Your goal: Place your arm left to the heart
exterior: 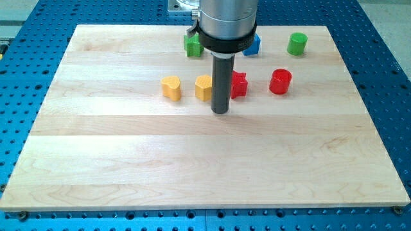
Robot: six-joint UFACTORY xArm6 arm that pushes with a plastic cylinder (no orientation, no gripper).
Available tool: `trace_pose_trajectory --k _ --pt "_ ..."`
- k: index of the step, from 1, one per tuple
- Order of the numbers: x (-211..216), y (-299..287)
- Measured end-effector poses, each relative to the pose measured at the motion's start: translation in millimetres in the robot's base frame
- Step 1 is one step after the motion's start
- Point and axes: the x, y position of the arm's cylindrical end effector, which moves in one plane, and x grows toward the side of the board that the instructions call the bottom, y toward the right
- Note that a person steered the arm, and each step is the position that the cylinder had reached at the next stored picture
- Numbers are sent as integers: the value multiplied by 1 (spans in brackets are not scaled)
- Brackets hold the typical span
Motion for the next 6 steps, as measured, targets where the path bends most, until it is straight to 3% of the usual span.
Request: trace_pose_trajectory --k 3,5,6 --pt "-19 -189" --pt "-22 -199" --pt "-67 -199"
